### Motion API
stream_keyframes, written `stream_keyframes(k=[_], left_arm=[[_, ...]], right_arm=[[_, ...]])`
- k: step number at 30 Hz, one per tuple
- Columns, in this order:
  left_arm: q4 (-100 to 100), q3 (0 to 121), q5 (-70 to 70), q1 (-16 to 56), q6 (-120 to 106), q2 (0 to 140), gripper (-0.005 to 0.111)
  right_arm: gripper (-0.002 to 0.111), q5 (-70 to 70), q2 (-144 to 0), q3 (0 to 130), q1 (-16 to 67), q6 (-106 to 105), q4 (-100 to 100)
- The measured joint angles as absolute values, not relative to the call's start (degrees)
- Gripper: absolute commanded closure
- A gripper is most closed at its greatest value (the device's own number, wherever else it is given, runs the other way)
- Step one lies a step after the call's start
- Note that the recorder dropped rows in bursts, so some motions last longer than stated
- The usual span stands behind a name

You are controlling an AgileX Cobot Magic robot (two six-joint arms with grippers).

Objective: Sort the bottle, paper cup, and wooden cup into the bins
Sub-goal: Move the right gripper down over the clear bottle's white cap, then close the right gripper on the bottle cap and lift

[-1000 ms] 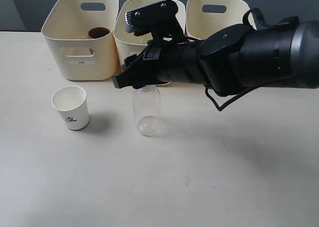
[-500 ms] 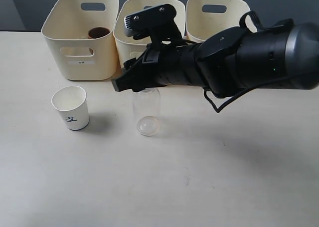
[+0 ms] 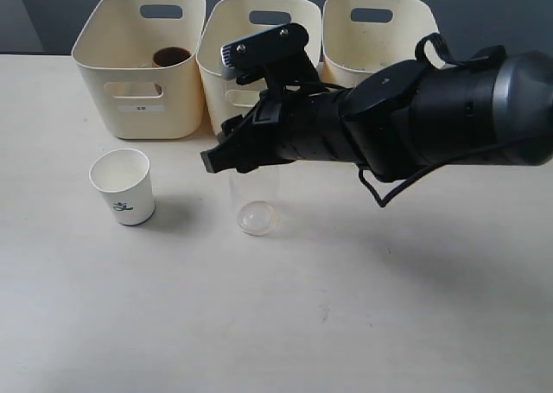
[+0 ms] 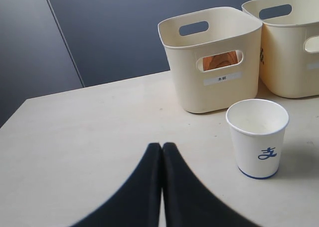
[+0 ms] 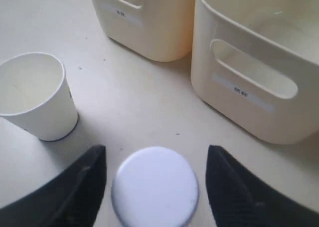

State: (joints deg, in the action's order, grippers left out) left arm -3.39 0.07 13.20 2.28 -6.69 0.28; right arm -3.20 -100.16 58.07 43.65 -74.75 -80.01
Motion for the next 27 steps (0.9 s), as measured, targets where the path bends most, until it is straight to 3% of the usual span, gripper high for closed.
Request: stream_keyframes(k=[15, 17, 22, 27], left_arm=[[-3.4, 0.1, 13.2, 2.3, -6.7, 0.3, 0.107], [-3.4, 0.1, 13.2, 2.3, -6.7, 0.3, 0.107], [-3.4, 0.1, 13.2, 2.3, -6.7, 0.3, 0.107], [-3.4, 0.1, 13.2, 2.3, -6.7, 0.3, 0.107]], right_arm=[[0.054, -4.2, -100.3, 56.5, 43.7, -74.9, -80.0], [0.065, -4.2, -100.3, 56.5, 43.7, -74.9, -80.0], [0.108, -4.2, -100.3, 56.5, 43.7, -74.9, -80.6], [0.108, -4.6, -100.3, 56.5, 43.7, -74.9, -81.4]])
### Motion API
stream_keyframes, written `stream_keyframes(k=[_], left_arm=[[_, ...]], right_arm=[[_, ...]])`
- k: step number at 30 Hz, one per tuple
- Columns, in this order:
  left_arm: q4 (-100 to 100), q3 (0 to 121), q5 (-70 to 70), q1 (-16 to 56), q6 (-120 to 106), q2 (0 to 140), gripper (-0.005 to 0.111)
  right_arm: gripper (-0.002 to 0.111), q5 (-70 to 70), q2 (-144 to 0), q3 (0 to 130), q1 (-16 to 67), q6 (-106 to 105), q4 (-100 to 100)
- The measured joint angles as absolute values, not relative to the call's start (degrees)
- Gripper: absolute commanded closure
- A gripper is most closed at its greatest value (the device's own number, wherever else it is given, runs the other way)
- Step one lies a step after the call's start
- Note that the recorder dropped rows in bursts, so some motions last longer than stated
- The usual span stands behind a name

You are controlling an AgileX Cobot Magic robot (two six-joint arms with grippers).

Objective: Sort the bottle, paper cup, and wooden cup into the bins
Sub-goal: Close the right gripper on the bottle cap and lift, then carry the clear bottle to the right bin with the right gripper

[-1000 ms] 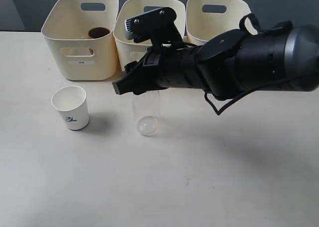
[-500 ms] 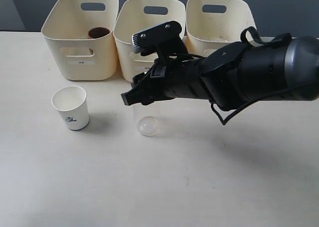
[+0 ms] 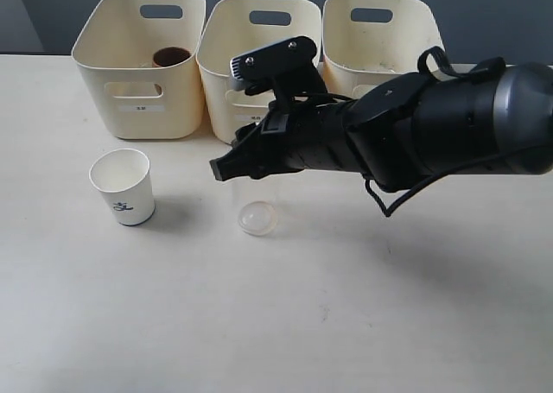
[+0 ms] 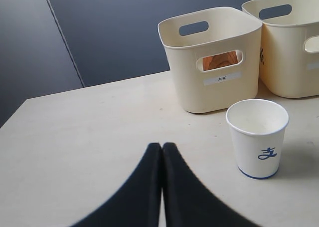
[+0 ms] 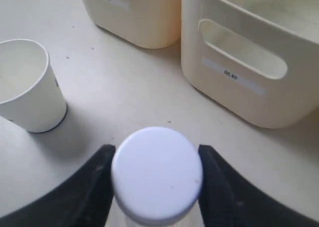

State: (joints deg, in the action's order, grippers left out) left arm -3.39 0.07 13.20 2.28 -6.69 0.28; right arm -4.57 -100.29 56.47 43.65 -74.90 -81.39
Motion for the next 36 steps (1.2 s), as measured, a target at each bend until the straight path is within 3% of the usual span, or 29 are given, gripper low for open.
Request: stream_keyframes(k=[8, 16, 28, 36], left_arm=[[-3.4, 0.1, 13.2, 2.3, -6.7, 0.3, 0.107], [-3.4, 0.1, 13.2, 2.3, -6.7, 0.3, 0.107], [-3.4, 0.1, 13.2, 2.3, -6.7, 0.3, 0.107], [-3.4, 0.1, 13.2, 2.3, -6.7, 0.3, 0.107]], right_arm=[[0.108, -8.9, -98.7, 56.5, 43.7, -74.9, -81.8], [0.108, -15.0, -87.4, 56.5, 43.7, -76.1, -82.8], [0.108, -41.9, -78.9, 56.5, 43.7, -77.4, -84.7], [0.108, -44.6, -78.9, 56.5, 43.7, -77.2, -80.5]])
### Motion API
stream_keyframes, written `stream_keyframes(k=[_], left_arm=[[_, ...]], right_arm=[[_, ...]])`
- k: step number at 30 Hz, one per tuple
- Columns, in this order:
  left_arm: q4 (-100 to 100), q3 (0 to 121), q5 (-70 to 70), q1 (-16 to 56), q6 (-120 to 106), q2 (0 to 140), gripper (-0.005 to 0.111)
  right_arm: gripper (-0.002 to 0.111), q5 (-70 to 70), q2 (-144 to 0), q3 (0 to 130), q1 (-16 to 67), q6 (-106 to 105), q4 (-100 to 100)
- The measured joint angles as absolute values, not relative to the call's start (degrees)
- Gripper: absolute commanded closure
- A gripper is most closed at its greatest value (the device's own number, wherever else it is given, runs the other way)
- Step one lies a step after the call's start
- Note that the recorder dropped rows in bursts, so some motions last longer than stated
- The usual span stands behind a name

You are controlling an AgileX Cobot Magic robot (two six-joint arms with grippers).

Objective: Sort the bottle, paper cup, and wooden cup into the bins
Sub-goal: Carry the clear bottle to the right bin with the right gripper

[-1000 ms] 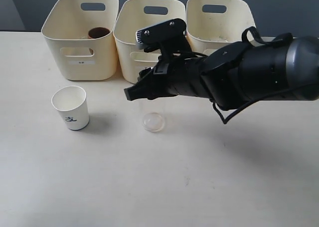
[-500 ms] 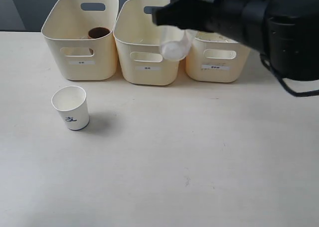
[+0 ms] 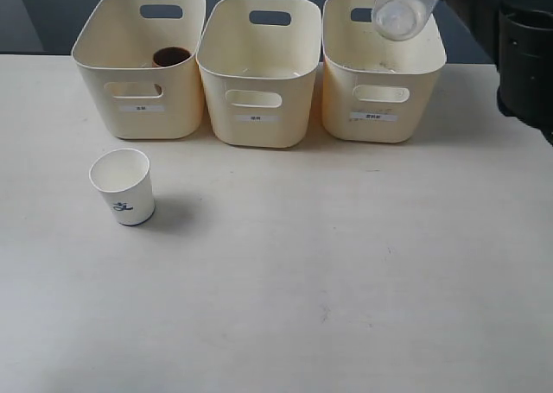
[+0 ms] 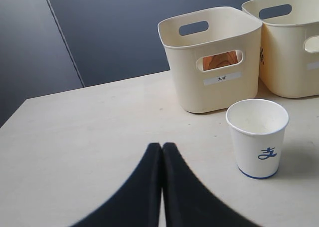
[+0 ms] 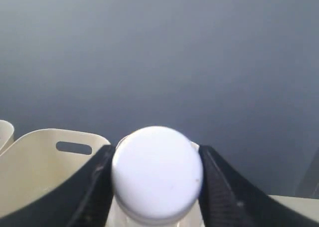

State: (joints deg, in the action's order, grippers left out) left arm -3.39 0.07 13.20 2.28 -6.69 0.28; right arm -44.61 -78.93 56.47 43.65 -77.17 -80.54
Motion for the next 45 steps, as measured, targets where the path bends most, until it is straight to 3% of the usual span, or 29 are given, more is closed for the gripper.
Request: stream_keyframes(k=[17, 27, 45], left_arm=[[-3.4, 0.1, 13.2, 2.3, -6.7, 0.3, 0.107], [-3.4, 0.1, 13.2, 2.3, -6.7, 0.3, 0.107], [-3.4, 0.1, 13.2, 2.3, -6.7, 0.3, 0.107]], right_arm=[[0.108, -38.6, -88.2, 56.5, 30.7, -54.6, -65.4], [0.108, -39.3, -95.8, 57.5, 28.1, -41.3, -53.9], [0.108, -36.4, -104.8, 62.4, 26.6, -40.6, -44.0]])
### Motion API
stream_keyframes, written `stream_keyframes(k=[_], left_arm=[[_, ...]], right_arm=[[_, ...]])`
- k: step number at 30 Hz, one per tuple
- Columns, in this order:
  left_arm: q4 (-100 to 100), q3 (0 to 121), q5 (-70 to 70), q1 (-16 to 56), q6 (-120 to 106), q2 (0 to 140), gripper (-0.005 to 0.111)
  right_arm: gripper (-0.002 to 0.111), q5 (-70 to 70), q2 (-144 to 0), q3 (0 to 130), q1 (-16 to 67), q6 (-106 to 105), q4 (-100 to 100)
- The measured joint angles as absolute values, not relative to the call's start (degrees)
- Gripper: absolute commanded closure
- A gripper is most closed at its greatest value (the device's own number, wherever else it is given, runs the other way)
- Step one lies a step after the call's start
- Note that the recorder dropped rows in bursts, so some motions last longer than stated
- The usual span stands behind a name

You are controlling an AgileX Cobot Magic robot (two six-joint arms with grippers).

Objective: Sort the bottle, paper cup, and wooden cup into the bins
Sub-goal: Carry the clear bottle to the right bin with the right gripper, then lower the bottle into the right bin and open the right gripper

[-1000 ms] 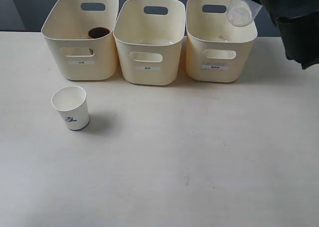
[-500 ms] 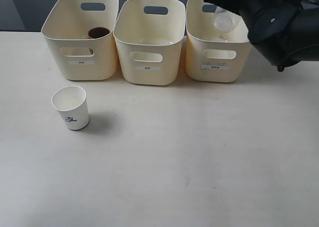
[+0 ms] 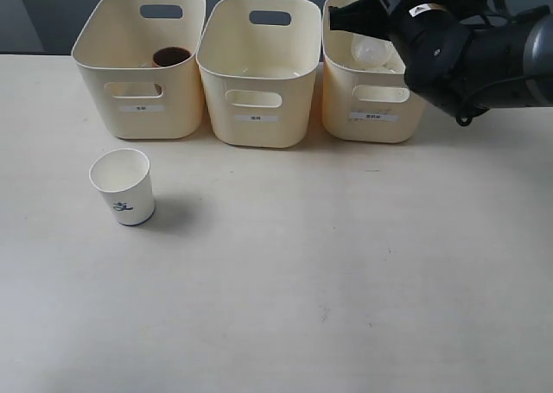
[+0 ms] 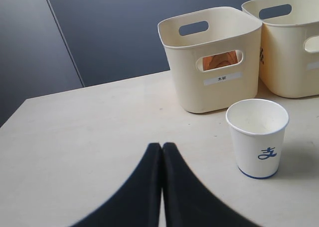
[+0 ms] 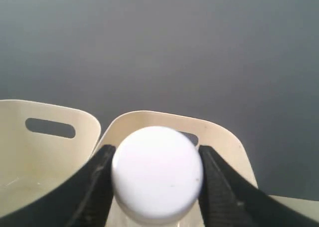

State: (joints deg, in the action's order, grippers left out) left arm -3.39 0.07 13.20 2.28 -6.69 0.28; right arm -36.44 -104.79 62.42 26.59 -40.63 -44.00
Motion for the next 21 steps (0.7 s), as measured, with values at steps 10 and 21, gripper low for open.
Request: stream_keyframes(k=[10, 21], left_arm=[[-3.4, 0.1, 13.2, 2.3, -6.7, 0.3, 0.107], [-3.4, 0.1, 13.2, 2.3, -6.7, 0.3, 0.107]], right_arm=[[0.092, -34.5, -104.8, 62.4, 26.6, -40.6, -42.4], [0.034, -33.6, -104.8, 62.4, 26.6, -40.3, -47.5]])
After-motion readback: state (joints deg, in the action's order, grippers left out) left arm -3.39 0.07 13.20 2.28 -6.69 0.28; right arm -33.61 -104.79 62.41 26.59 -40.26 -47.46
